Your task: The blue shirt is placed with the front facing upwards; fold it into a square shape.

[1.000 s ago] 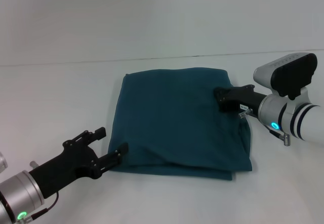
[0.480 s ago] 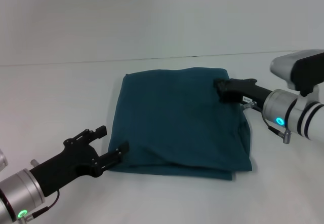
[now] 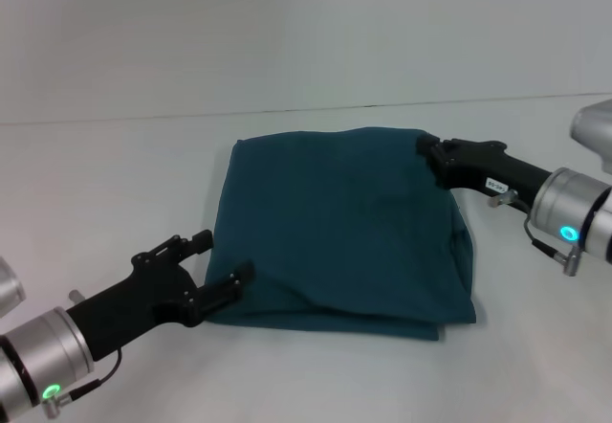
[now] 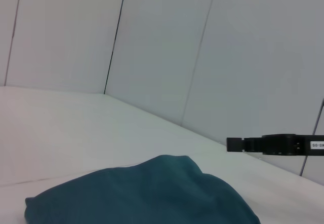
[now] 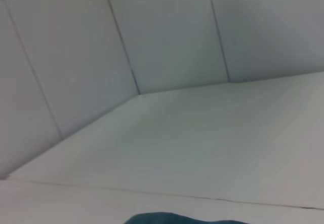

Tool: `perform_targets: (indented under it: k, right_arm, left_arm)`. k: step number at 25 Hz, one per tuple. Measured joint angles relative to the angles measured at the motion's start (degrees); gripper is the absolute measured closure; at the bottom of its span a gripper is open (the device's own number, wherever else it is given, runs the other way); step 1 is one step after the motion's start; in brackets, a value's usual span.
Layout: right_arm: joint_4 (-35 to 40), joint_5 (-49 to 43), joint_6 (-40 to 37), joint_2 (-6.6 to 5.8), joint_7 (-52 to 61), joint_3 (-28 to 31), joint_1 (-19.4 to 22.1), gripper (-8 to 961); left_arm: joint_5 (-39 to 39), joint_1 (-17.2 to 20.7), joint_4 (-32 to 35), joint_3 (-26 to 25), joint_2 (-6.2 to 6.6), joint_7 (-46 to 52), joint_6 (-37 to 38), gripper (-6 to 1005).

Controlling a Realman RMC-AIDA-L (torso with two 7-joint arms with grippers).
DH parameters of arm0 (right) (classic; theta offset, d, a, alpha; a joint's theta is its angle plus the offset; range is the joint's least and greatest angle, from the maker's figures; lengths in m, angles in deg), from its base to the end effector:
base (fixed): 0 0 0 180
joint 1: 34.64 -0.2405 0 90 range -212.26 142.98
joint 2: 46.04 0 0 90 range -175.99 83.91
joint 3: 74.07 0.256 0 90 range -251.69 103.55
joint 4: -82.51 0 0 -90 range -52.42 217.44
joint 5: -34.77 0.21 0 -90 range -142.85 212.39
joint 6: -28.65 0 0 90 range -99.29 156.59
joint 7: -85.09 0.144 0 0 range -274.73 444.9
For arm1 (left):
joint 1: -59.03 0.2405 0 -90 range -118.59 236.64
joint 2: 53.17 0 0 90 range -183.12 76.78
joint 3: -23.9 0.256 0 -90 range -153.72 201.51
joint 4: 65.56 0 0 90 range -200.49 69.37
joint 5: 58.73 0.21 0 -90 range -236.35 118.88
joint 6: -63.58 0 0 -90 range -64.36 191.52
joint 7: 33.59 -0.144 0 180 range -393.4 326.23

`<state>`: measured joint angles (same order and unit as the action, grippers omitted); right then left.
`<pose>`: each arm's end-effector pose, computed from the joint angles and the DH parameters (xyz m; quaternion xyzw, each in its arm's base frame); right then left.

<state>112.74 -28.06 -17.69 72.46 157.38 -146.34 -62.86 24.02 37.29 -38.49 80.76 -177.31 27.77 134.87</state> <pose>0.2728 0.3912 -0.0227 -0.8198 0.3394 0.2851 0.3625 -0.2764 0.3088 -0.0609 -0.8759 -0.2572 -0.3195 0.2541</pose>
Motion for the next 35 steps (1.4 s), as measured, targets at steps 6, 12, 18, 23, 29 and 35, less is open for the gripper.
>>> perform_targets:
  k: [6, 12, 18, 23, 29, 35]
  right_arm:
    - [8.67, -10.54, -4.93, -1.56, 9.22, 1.15, 3.78, 948]
    - [20.14, -21.63, -12.29, -1.40, 17.45, 5.15, 9.18, 944]
    - [30.48, -27.96, -22.56, -0.82, 24.54, 12.80, 15.15, 931]
    - [32.01, -33.22, -33.70, -0.66, 25.94, 22.53, 16.04, 921]
    - [33.34, -39.34, -40.86, 0.42, 24.97, 29.95, 16.12, 883]
    - [36.91, -50.49, -47.98, 1.04, 25.18, 29.76, 13.16, 841]
  left_arm:
    - [0.04, -1.44, -0.04, 0.57, 0.15, 0.07, -0.26, 201]
    - [0.04, -2.30, 0.87, 1.03, 0.22, 1.32, -0.61, 202]
    - [0.45, -2.16, 4.31, 3.70, 0.28, 4.27, -0.57, 202]
    - [4.61, -2.46, 7.97, 4.05, 0.32, 8.28, -0.67, 203]
    - [5.91, -2.58, 11.52, 5.08, 0.23, 10.59, 0.13, 203]
    - [10.56, -4.78, 13.70, 7.38, 0.50, 16.20, -0.13, 204]
